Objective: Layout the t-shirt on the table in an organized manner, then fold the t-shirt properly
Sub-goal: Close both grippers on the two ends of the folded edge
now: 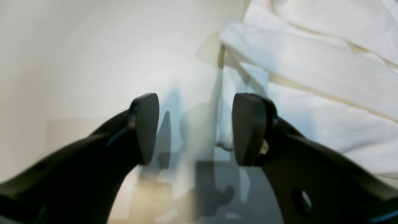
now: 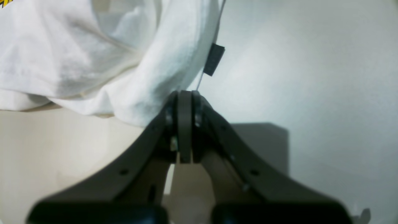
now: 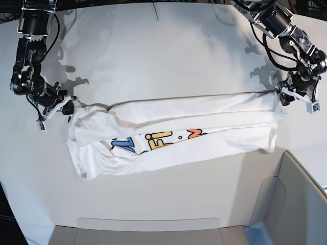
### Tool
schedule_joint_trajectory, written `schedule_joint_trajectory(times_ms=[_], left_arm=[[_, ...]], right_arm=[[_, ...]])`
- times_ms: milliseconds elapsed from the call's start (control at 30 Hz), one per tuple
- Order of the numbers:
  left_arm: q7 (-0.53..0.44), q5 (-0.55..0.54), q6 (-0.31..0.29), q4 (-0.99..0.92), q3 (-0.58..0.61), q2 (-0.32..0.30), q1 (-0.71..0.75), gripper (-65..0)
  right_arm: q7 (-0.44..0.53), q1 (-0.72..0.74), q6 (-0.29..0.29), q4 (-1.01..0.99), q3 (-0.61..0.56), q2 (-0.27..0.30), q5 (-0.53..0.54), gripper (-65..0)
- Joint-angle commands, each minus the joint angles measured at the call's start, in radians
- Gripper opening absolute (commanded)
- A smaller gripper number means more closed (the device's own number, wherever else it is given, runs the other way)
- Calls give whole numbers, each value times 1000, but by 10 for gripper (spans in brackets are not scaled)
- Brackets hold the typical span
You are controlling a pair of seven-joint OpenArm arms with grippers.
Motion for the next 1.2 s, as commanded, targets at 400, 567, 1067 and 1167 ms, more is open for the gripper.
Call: schedule_joint_trajectory(times_ms=[400, 567, 1067, 1167], left_arm=[[31, -21, -1, 8, -71, -14, -10, -273], [100, -21, -1, 8, -103, -13, -44, -273], [106, -22, -1, 8, -80, 21, -53, -273], [106, -24, -1, 8, -80, 39, -55, -273]], right_arm=[[-8, -6, 8, 13, 5, 19, -7, -650], [-8, -6, 8, 13, 4, 19, -7, -650], [-8, -4, 8, 13, 1, 19, -7, -650], [-8, -4, 8, 13, -1, 19, -7, -650]])
